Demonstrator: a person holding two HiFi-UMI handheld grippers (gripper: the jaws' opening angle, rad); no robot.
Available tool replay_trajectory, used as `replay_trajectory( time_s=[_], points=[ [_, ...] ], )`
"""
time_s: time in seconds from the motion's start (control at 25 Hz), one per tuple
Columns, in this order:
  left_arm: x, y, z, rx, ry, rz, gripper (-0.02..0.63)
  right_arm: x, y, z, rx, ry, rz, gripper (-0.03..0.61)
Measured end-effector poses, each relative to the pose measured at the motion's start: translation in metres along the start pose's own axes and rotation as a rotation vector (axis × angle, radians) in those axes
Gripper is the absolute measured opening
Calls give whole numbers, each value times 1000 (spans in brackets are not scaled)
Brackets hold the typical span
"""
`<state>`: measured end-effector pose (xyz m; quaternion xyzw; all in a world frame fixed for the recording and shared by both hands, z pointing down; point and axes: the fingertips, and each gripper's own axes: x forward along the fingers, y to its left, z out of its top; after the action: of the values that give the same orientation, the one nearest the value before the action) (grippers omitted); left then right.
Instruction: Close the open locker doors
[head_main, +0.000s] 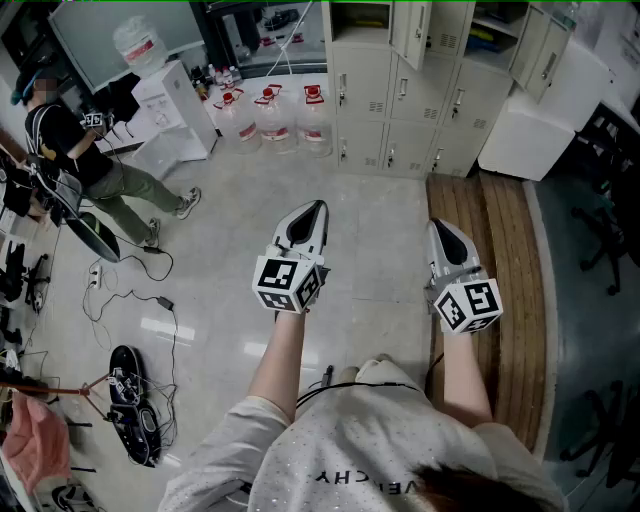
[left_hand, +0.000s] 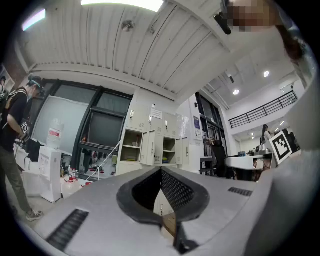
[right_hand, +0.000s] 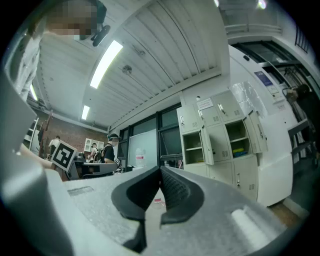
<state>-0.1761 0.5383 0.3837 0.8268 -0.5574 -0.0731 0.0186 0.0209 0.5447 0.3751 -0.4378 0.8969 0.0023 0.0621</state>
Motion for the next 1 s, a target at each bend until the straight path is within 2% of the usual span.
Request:
replay_trajectory(
  time_s=[0.64,1.0],
  points=[
    [2,17,-12,-13,-1,-1,-2,23,14,-22,19,11,26,0],
    [36,35,-21,-10,11,4,-2,57,-14,-28,25,15,8,0]
  ],
)
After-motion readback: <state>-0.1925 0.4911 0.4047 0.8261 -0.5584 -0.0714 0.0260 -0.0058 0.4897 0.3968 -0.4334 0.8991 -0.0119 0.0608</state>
